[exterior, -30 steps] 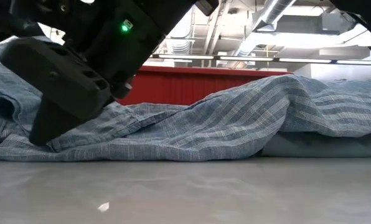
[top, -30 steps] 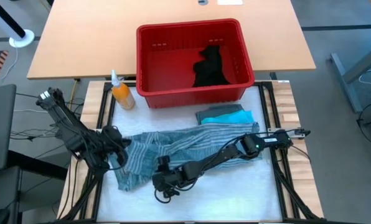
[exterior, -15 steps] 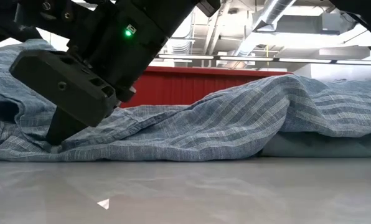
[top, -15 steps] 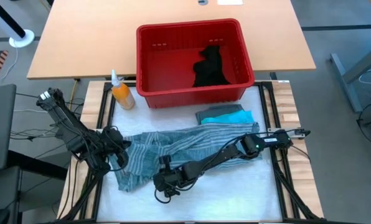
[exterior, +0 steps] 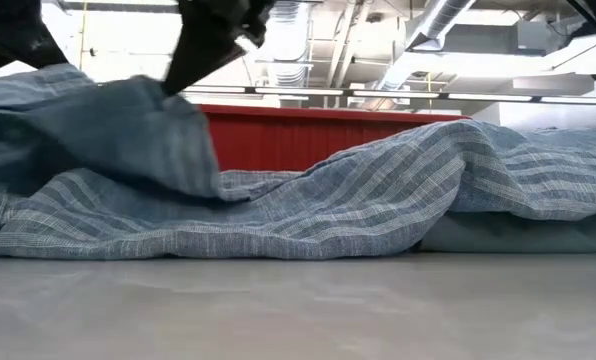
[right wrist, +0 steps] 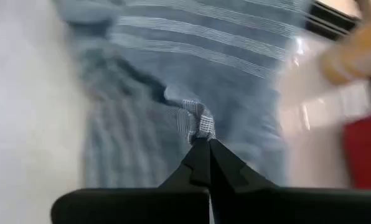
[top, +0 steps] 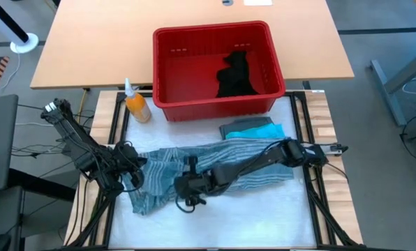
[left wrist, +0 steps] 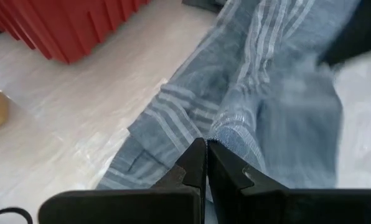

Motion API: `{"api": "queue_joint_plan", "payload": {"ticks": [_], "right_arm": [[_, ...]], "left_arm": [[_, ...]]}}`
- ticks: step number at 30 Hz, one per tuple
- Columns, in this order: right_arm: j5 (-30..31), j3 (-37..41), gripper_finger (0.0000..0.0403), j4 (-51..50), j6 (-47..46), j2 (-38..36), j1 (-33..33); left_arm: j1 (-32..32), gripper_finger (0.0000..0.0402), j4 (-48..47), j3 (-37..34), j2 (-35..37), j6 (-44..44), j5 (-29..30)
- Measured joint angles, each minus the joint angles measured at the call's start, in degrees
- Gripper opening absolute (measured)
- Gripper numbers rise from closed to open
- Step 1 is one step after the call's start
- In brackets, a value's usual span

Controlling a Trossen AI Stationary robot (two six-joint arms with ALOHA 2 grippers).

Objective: Fold Laundry from Bin
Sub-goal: Fold the blue patterned polo shirt

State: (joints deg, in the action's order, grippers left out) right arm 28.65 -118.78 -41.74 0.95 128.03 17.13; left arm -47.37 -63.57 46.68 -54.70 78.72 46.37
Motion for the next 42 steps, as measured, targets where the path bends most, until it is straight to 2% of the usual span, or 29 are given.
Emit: {"api": "queue_joint_plan", "payload": {"ticks": [7, 14, 20, 23, 29, 33, 38, 42], "right_arm": [[1.7, 0.0, 0.0014, -9.31, 0.57, -3.66, -4.54], [0.86, 0.0, 0.0014, -8.61, 0.75, -4.78, -7.26], [-12.46, 0.02, 0.0014, -9.11, -5.64, -4.82, -6.14], [-16.04, 0.02, 0.0014, -10.86, -8.53, -4.82, -4.19], [-16.74, 0.02, 0.0014, -18.02, -10.54, -4.82, -1.6], [-16.6, 0.02, 0.0014, -18.66, -12.44, -4.29, -1.78], [-16.62, 0.01, 0.0014, -16.9, -12.93, -3.24, -1.75], [-16.99, 0.07, 0.0016, -17.7, -13.09, -2.98, -1.73]], "left_arm": [[0.0, 0.0, 0.11, 0.0, 0.11, 3.66, -3.74], [0.0, 0.0, 3.3, 0.0, 0.11, 3.79, -6.08], [0.0, 0.0, 4.51, 0.0, 0.07, 1.0, -6.21], [0.0, 0.0, 2.97, 0.02, 0.04, -0.56, -6.63], [0.0, 0.0, 1.25, 0.02, 0.04, -2.76, -6.69], [0.0, 0.0, 4.19, 0.02, -1.04, -5.73, -6.78], [0.0, 0.0, 8.0, 0.02, -4.8, -10.67, -12.13], [0.0, 0.0, 5.28, 0.02, -7.31, -8.79, -14.11]]}}
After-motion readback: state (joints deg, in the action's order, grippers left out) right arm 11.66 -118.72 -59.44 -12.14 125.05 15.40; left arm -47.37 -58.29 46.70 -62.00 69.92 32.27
